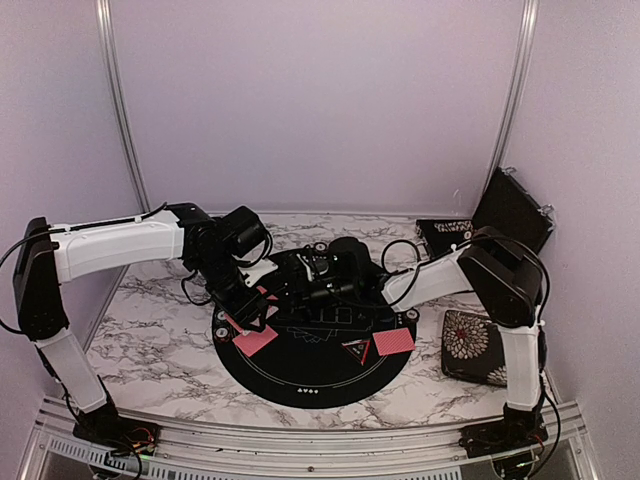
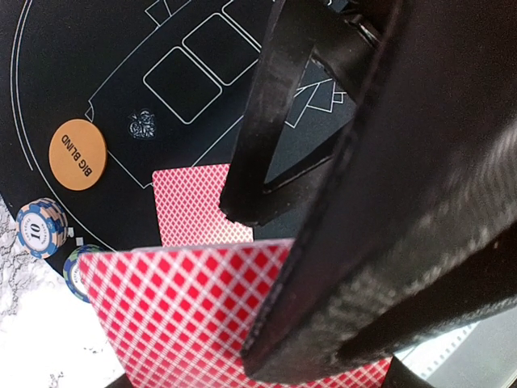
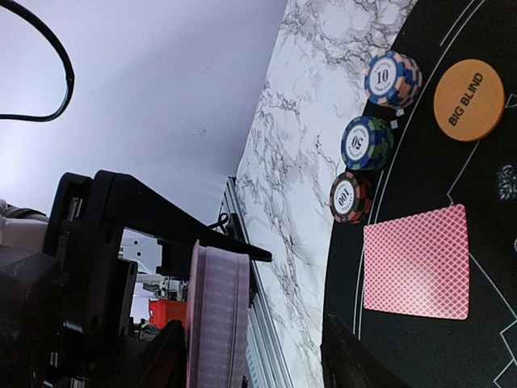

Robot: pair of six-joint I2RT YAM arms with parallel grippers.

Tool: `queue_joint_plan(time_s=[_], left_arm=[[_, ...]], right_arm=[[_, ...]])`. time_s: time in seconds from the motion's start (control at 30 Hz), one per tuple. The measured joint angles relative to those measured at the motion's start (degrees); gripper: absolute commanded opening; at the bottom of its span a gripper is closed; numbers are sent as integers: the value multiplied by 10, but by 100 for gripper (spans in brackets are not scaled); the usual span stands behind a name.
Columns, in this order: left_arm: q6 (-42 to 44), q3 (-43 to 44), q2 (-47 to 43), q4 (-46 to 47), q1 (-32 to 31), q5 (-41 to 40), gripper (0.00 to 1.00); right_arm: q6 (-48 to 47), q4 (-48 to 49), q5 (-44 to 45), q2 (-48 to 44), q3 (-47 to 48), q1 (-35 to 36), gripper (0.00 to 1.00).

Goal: Distribute texas hold em gaming equipment
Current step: Pick up the poker card from the face-down deck piles.

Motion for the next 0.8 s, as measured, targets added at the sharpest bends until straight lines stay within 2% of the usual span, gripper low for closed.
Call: queue_joint_plan(time_s=[0.8], left_arm=[[0, 0, 0, 0, 0, 0, 55]], right_arm=[[-4, -10, 8, -22, -19, -9, 54]])
